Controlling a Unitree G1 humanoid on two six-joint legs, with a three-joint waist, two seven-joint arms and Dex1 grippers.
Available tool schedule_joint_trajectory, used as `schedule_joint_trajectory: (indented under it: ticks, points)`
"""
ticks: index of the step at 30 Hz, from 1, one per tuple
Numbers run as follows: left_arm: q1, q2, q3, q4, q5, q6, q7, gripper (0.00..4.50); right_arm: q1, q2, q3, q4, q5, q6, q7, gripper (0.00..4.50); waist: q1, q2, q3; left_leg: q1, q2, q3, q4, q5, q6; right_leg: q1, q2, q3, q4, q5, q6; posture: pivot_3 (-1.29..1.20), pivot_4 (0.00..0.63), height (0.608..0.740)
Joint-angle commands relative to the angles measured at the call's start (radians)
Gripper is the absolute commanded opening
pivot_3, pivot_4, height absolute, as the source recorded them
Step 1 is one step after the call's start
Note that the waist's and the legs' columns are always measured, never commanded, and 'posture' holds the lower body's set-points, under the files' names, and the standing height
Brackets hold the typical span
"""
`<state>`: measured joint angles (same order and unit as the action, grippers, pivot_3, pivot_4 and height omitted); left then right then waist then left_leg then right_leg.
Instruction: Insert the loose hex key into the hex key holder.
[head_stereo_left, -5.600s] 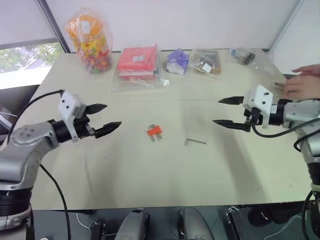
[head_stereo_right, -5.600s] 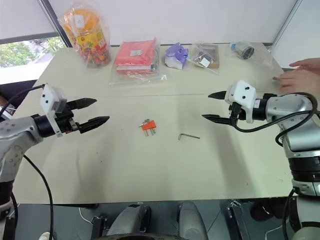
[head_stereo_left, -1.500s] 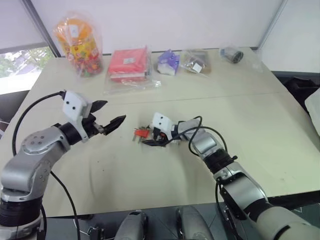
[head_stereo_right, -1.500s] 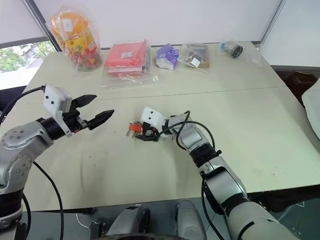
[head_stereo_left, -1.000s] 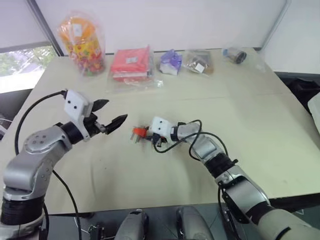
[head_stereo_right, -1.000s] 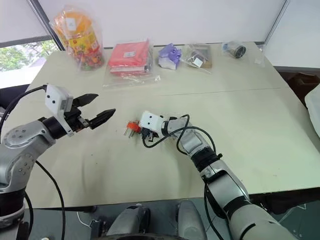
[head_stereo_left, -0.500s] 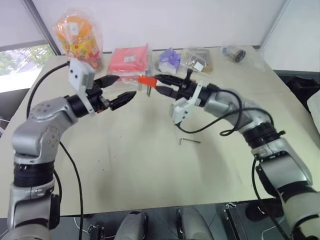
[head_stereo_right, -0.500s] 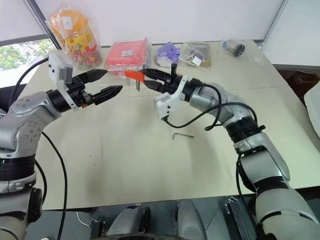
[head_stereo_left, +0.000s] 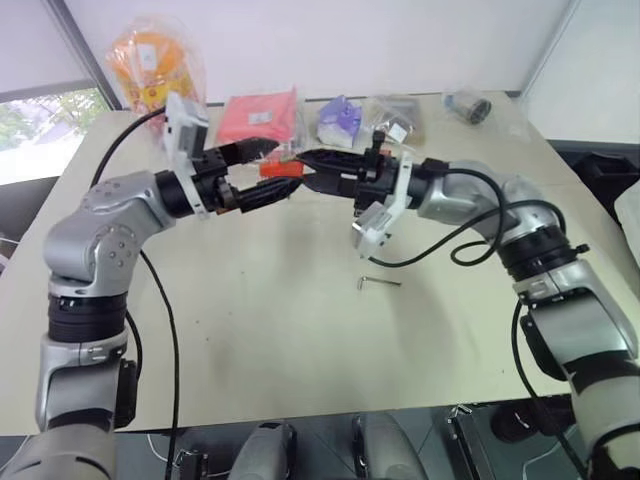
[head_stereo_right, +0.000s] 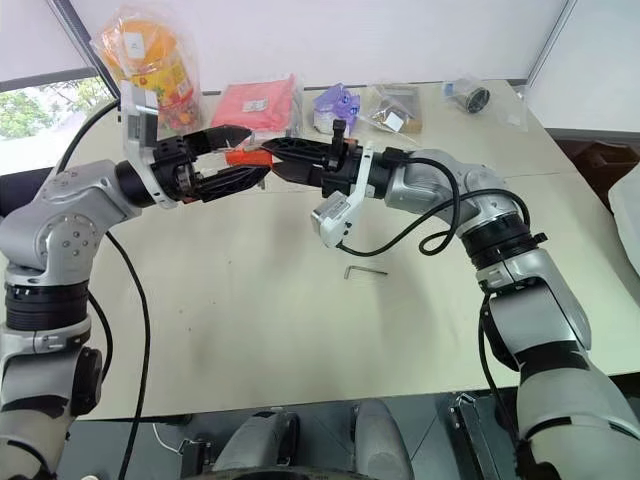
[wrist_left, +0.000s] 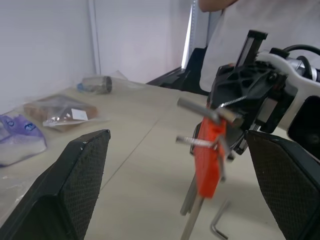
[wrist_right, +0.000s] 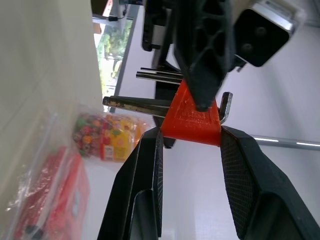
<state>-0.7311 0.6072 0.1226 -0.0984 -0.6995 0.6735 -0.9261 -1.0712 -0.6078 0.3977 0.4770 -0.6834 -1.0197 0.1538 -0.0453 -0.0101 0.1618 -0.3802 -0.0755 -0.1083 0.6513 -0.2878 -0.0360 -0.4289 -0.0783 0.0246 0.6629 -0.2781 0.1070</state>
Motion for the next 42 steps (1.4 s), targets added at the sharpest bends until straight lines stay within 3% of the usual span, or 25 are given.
schedule_joint_trajectory:
  ticks: [1, 6, 9, 24, 27, 32, 33, 42]
  points:
    - [-0.023, -0.001, 0.002, -0.019, -0.011, 0.0, -0.006, 4.5, -0.004, 0.005, -0.013, -0.034, 0.025, -0.004, 0.019, 1.05, 0.0, 0.0, 0.0, 0.0, 0.0, 0.0, 0.0, 0.0, 0.0, 0.0, 0.0, 0.0, 0.0, 0.0, 0.0, 0.0, 0.15, 0.74]
    - [-0.015, -0.002, -0.004, -0.019, -0.008, -0.003, -0.008, 4.5, -0.004, 0.009, -0.015, -0.032, 0.028, -0.004, 0.038, 1.05, 0.0, 0.0, 0.0, 0.0, 0.0, 0.0, 0.0, 0.0, 0.0, 0.0, 0.0, 0.0, 0.0, 0.0, 0.0, 0.0, 0.15, 0.74]
    - [-0.006, -0.001, -0.012, -0.021, -0.006, 0.003, -0.008, 3.68, -0.008, 0.011, -0.018, -0.03, 0.026, -0.003, 0.039, 1.05, 0.0, 0.0, 0.0, 0.0, 0.0, 0.0, 0.0, 0.0, 0.0, 0.0, 0.0, 0.0, 0.0, 0.0, 0.0, 0.0, 0.15, 0.74]
    - [0.009, -0.008, -0.026, -0.027, -0.006, 0.019, -0.003, 3.68, -0.026, 0.015, -0.025, -0.03, 0.029, -0.002, 0.041, 1.05, 0.0, 0.0, 0.0, 0.0, 0.0, 0.0, 0.0, 0.0, 0.0, 0.0, 0.0, 0.0, 0.0, 0.0, 0.0, 0.0, 0.15, 0.74]
    - [0.009, -0.01, -0.026, -0.027, -0.007, 0.022, -0.003, 2.82, -0.027, 0.015, -0.026, -0.028, 0.028, -0.002, 0.042, 1.05, 0.0, 0.0, 0.0, 0.0, 0.0, 0.0, 0.0, 0.0, 0.0, 0.0, 0.0, 0.0, 0.0, 0.0, 0.0, 0.0, 0.15, 0.74]
    - [0.013, -0.012, -0.028, -0.028, -0.005, 0.025, -0.003, 0.32, -0.032, 0.015, -0.026, -0.024, 0.03, -0.001, 0.044, 1.05, 0.0, 0.0, 0.0, 0.0, 0.0, 0.0, 0.0, 0.0, 0.0, 0.0, 0.0, 0.0, 0.0, 0.0, 0.0, 0.0, 0.15, 0.74]
    - [0.014, -0.012, -0.03, -0.029, -0.004, 0.025, -0.003, 0.16, -0.034, 0.014, -0.026, -0.022, 0.03, -0.001, 0.045, 1.05, 0.0, 0.0, 0.0, 0.0, 0.0, 0.0, 0.001, 0.0, 0.0, 0.0, 0.0, 0.0, 0.0, 0.0, 0.0, 0.0, 0.15, 0.74]
    - [0.013, -0.019, -0.032, -0.031, 0.0, 0.027, 0.007, 0.16, -0.04, 0.014, -0.026, -0.01, 0.035, -0.002, 0.051, 1.05, 0.0, 0.0, 0.0, 0.0, 0.0, 0.0, 0.001, 0.0, 0.0, 0.0, 0.0, 0.0, 0.0, 0.0, 0.0, 0.0, 0.15, 0.74]
